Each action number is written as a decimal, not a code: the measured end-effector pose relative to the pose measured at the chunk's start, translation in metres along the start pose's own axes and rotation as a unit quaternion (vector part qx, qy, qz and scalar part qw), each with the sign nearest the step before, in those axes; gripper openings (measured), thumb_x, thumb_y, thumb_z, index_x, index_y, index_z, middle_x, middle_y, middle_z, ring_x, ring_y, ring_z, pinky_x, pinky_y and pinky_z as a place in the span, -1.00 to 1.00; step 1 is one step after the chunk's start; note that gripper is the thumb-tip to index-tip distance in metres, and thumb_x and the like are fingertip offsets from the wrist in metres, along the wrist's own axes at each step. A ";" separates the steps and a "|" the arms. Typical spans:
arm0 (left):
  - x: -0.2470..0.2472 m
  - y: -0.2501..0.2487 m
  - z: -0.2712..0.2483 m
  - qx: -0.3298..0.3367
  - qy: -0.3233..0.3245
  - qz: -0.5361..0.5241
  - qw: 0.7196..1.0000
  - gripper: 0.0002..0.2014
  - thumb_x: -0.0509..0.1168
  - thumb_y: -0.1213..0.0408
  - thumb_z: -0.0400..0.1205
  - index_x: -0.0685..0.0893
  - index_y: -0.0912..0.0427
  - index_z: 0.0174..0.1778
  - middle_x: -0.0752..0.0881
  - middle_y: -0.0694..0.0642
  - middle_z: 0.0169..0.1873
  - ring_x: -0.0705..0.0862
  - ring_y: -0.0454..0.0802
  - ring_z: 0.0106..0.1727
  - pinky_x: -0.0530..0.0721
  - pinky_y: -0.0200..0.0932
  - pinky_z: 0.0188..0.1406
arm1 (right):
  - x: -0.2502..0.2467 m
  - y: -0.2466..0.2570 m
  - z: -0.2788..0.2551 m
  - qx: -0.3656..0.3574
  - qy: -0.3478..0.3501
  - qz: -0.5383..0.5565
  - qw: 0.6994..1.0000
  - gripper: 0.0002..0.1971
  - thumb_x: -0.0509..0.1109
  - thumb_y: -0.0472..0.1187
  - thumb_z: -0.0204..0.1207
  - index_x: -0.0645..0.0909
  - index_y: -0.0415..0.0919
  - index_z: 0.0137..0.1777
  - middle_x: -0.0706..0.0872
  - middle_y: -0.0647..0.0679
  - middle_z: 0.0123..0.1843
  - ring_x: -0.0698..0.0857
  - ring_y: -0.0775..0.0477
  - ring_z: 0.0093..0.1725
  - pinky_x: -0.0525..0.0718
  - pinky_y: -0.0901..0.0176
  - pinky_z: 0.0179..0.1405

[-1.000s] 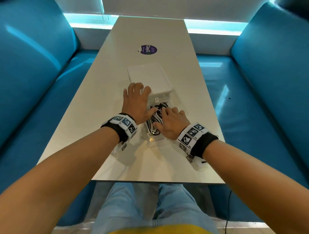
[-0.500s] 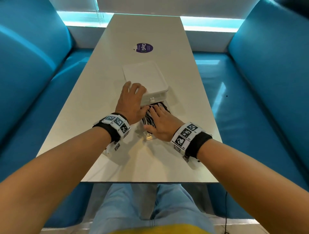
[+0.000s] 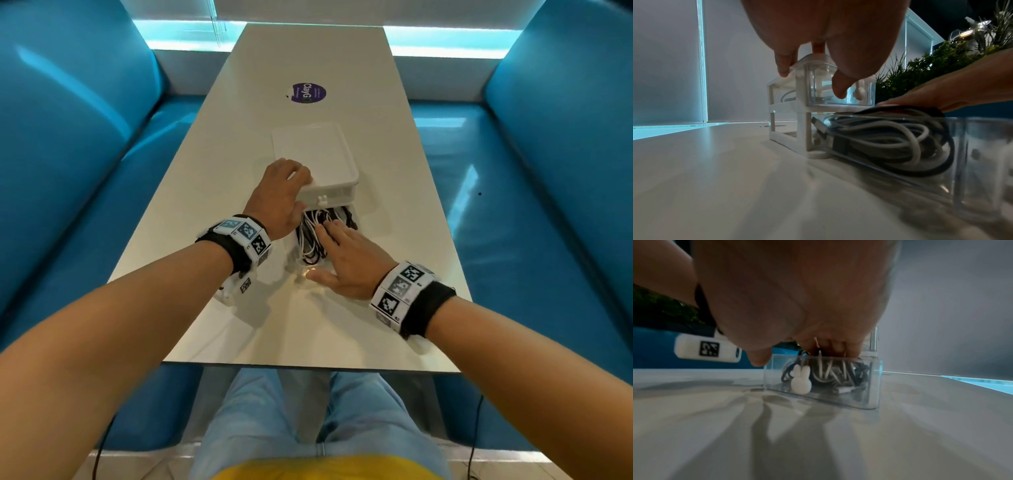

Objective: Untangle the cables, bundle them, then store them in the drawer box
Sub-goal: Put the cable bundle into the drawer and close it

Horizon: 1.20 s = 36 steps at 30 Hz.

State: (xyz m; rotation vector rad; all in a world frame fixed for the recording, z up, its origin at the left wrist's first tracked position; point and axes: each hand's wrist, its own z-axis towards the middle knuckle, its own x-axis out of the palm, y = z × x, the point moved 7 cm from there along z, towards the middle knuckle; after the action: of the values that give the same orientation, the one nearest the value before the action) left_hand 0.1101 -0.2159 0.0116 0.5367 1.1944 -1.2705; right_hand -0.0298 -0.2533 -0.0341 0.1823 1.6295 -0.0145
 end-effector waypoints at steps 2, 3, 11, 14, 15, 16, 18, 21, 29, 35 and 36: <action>-0.003 0.000 0.001 -0.003 0.004 -0.005 1.000 -0.65 0.38 0.42 0.47 0.57 0.27 0.18 0.55 0.22 0.21 0.44 0.24 0.31 0.49 0.04 0.23 | 0.000 0.000 0.010 0.008 0.010 0.006 1.000 -0.12 0.12 0.30 0.61 -0.02 -0.34 0.68 0.14 -0.29 0.68 0.11 -0.27 0.67 0.12 -0.08 0.66; -0.005 0.000 0.001 -0.001 0.004 -0.004 1.000 -0.66 0.37 0.43 0.48 0.58 0.27 0.17 0.55 0.21 0.20 0.45 0.22 0.29 0.49 0.04 0.23 | 0.000 -0.001 0.015 0.014 0.010 0.008 1.000 -0.12 0.14 0.28 0.62 -0.04 -0.33 0.68 0.11 -0.28 0.69 0.08 -0.26 0.68 0.09 -0.06 0.66; -0.008 0.003 0.000 0.004 -0.002 0.000 1.000 -0.64 0.38 0.31 0.53 0.56 0.11 0.25 0.57 0.12 0.12 0.55 0.11 0.12 0.61 0.02 -0.02 | -0.003 0.011 -0.008 -0.009 -0.006 -0.016 1.000 -0.23 0.31 0.00 0.58 0.09 -0.39 0.64 0.09 -0.26 0.68 0.12 -0.22 0.67 0.14 0.01 0.67; -0.009 0.003 0.000 0.012 0.010 -0.001 1.000 -0.56 0.34 0.30 0.54 0.57 0.05 0.37 0.59 0.12 0.13 0.57 0.13 0.13 0.55 -0.01 0.03 | 0.000 0.009 -0.003 0.005 0.001 -0.021 1.000 -0.25 0.29 -0.08 0.57 0.07 -0.38 0.64 0.08 -0.25 0.69 0.12 -0.20 0.67 0.18 -0.04 0.65; -0.009 0.004 0.001 0.014 0.013 -0.007 1.000 -0.56 0.33 0.30 0.55 0.58 0.04 0.39 0.60 0.13 0.15 0.58 0.15 0.15 0.56 0.02 0.07 | 0.001 0.008 0.004 0.013 0.009 -0.012 1.000 -0.25 0.27 -0.12 0.57 0.03 -0.37 0.66 0.05 -0.26 0.70 0.09 -0.20 0.68 0.16 -0.05 0.66; -0.009 0.005 0.000 0.017 0.016 -0.014 1.000 -0.56 0.31 0.30 0.56 0.58 0.04 0.40 0.59 0.14 0.17 0.58 0.16 0.18 0.56 0.04 0.11 | 0.002 0.007 0.009 0.023 0.015 -0.005 1.000 -0.25 0.26 -0.15 0.58 0.00 -0.36 0.67 0.01 -0.26 0.71 0.06 -0.20 0.69 0.15 -0.06 0.67; -0.009 0.007 -0.001 0.019 0.020 -0.026 0.999 -0.55 0.30 0.34 0.59 0.58 0.04 0.42 0.58 0.14 0.21 0.57 0.16 0.21 0.54 -0.02 0.13 | 0.001 0.006 0.016 0.035 0.021 0.000 0.999 -0.25 0.24 -0.18 0.58 -0.03 -0.32 0.68 -0.04 -0.23 0.73 0.05 -0.18 0.70 0.14 -0.04 0.67; -0.005 0.009 -0.001 0.019 0.022 -0.035 0.999 -0.56 0.30 0.38 0.62 0.57 0.05 0.43 0.54 0.14 0.25 0.59 0.14 0.20 0.50 -0.16 0.07 | -0.003 0.005 0.012 0.037 0.017 0.002 0.999 -0.25 0.28 -0.16 0.57 0.01 -0.27 0.68 -0.04 -0.19 0.73 0.08 -0.17 0.69 0.16 -0.02 0.65; -0.009 0.003 0.001 0.019 0.025 -0.038 0.999 -0.58 0.29 0.41 0.59 0.58 0.10 0.38 0.54 0.16 0.22 0.61 0.14 0.13 0.48 -0.17 -0.05 | 0.003 0.003 0.004 0.074 0.025 -0.022 0.997 -0.15 0.30 -0.14 0.54 -0.11 -0.31 0.69 -0.02 -0.25 0.72 -0.01 -0.20 0.71 0.04 -0.08 0.69; -0.009 0.000 0.001 0.015 0.111 -0.003 0.994 -0.42 0.40 0.06 0.54 0.44 0.07 0.48 0.41 0.14 0.36 0.60 0.18 0.21 0.61 -0.04 0.05 | -0.020 -0.003 0.024 0.094 -0.036 0.072 0.992 -0.44 0.33 -0.27 0.48 0.42 -0.21 0.51 0.52 -0.17 0.48 0.51 -0.23 0.44 0.53 -0.07 0.39; -0.005 0.002 -0.001 0.014 0.130 0.007 0.991 -0.27 0.47 -0.06 0.45 0.39 0.06 0.51 0.37 0.12 0.39 0.53 0.16 0.31 0.62 0.03 0.13 | -0.026 -0.010 0.019 0.108 -0.082 0.108 0.985 -0.53 0.33 -0.29 0.48 0.52 -0.17 0.42 0.61 -0.15 0.37 0.60 -0.23 0.31 0.62 -0.06 0.25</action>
State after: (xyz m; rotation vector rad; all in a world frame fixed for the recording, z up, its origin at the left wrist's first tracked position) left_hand 0.1123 -0.2121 0.0151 0.7479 1.3864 -1.2328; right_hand -0.0106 -0.2681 -0.0102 0.5126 1.4350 -0.0392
